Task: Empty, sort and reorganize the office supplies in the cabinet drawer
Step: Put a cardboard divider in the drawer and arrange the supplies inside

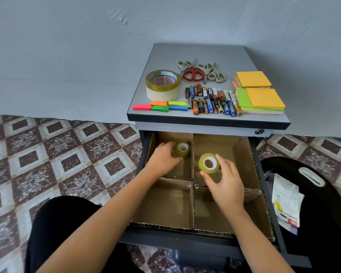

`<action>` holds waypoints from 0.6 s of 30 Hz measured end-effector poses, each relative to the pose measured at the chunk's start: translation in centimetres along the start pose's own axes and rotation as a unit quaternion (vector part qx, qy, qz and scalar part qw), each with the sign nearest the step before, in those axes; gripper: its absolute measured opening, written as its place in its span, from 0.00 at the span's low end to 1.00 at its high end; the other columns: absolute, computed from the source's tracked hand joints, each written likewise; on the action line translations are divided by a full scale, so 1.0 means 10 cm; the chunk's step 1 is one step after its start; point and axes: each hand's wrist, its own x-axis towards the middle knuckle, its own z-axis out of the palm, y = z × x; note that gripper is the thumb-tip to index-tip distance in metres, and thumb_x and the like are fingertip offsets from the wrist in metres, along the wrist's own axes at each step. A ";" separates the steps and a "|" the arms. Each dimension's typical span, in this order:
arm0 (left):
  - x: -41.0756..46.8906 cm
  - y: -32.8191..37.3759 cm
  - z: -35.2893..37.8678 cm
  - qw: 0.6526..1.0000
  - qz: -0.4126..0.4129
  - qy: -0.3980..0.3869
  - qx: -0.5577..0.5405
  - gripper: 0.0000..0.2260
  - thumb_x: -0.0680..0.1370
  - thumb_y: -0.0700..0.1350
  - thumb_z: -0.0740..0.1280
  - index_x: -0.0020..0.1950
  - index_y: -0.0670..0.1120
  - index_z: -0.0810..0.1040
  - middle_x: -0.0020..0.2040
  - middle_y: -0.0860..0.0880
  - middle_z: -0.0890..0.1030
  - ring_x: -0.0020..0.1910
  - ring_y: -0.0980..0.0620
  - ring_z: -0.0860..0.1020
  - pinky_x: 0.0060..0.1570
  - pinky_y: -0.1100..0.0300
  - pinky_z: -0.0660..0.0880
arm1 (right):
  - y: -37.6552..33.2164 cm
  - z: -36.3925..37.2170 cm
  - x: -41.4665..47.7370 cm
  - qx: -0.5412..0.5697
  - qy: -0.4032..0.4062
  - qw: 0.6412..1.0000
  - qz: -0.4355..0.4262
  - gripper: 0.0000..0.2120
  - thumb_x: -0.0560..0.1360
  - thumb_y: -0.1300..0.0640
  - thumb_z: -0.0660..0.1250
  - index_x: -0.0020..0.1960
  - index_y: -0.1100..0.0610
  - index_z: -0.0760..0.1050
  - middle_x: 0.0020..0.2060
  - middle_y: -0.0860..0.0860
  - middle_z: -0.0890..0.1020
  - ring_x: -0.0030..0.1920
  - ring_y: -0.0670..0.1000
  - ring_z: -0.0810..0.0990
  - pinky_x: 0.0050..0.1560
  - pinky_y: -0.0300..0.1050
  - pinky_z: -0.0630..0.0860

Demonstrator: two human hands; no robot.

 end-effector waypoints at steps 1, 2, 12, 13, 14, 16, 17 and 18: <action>-0.11 -0.01 -0.07 0.999 0.027 0.018 0.004 0.22 0.76 0.47 0.68 0.68 0.45 0.70 0.61 0.47 0.74 0.58 0.50 0.74 0.59 0.61 0.70 | -0.01 0.00 0.00 0.008 0.000 1.000 0.002 0.29 0.70 0.50 0.74 0.67 0.59 0.71 0.60 0.53 0.76 0.60 0.53 0.75 0.56 0.50 0.75; -0.23 -0.03 -0.14 0.998 0.051 0.042 0.008 0.19 0.77 0.47 0.66 0.68 0.45 0.72 0.60 0.48 0.74 0.57 0.52 0.74 0.58 0.63 0.70 | -0.02 -0.01 -0.01 0.018 0.000 1.000 0.004 0.29 0.70 0.50 0.74 0.67 0.59 0.71 0.60 0.53 0.76 0.60 0.53 0.74 0.58 0.48 0.73; -0.50 -0.46 -0.18 0.993 -0.028 0.111 0.006 0.23 0.82 0.47 0.56 0.76 0.42 0.56 0.75 0.43 0.59 0.74 0.46 0.57 0.71 0.54 0.57 | -0.56 0.09 0.39 -0.002 -0.148 0.986 -0.075 0.31 0.72 0.47 0.70 0.71 0.53 0.65 0.66 0.49 0.71 0.66 0.49 0.67 0.63 0.45 0.67; -0.51 -0.48 -0.17 0.994 -0.032 0.101 -0.003 0.24 0.82 0.47 0.55 0.76 0.43 0.54 0.75 0.44 0.58 0.75 0.47 0.56 0.71 0.55 0.57 | -0.62 0.15 0.46 -0.008 -0.169 0.982 -0.085 0.31 0.72 0.47 0.70 0.71 0.53 0.65 0.66 0.49 0.71 0.66 0.49 0.67 0.64 0.44 0.66; -0.51 -0.48 -0.16 0.995 -0.036 0.096 -0.014 0.24 0.82 0.48 0.55 0.77 0.44 0.53 0.76 0.44 0.57 0.75 0.48 0.56 0.70 0.55 0.58 | -0.67 0.22 0.52 -0.012 -0.189 0.978 -0.093 0.31 0.73 0.47 0.70 0.72 0.53 0.64 0.67 0.49 0.70 0.67 0.50 0.66 0.64 0.45 0.66; -0.51 -0.48 -0.16 0.994 -0.048 0.093 -0.030 0.25 0.82 0.48 0.55 0.77 0.45 0.52 0.76 0.45 0.58 0.75 0.48 0.58 0.69 0.55 0.60 | -0.74 0.38 0.64 -0.020 -0.219 0.971 -0.097 0.31 0.73 0.49 0.70 0.72 0.54 0.63 0.67 0.51 0.70 0.68 0.52 0.66 0.67 0.47 0.65; -0.51 -0.48 -0.17 0.994 -0.055 0.091 -0.034 0.25 0.82 0.48 0.55 0.77 0.46 0.52 0.76 0.45 0.58 0.74 0.48 0.59 0.68 0.55 0.61 | -0.77 0.46 0.69 -0.028 -0.229 0.968 -0.096 0.31 0.73 0.49 0.70 0.72 0.55 0.63 0.67 0.51 0.70 0.69 0.53 0.65 0.68 0.49 0.65; -0.51 -0.48 -0.17 0.994 -0.060 0.089 -0.035 0.25 0.82 0.49 0.55 0.77 0.46 0.52 0.75 0.46 0.59 0.73 0.48 0.60 0.67 0.55 0.62 | -0.79 0.56 0.73 -0.040 -0.237 0.966 -0.096 0.31 0.73 0.49 0.69 0.72 0.55 0.63 0.67 0.52 0.70 0.69 0.54 0.65 0.68 0.50 0.66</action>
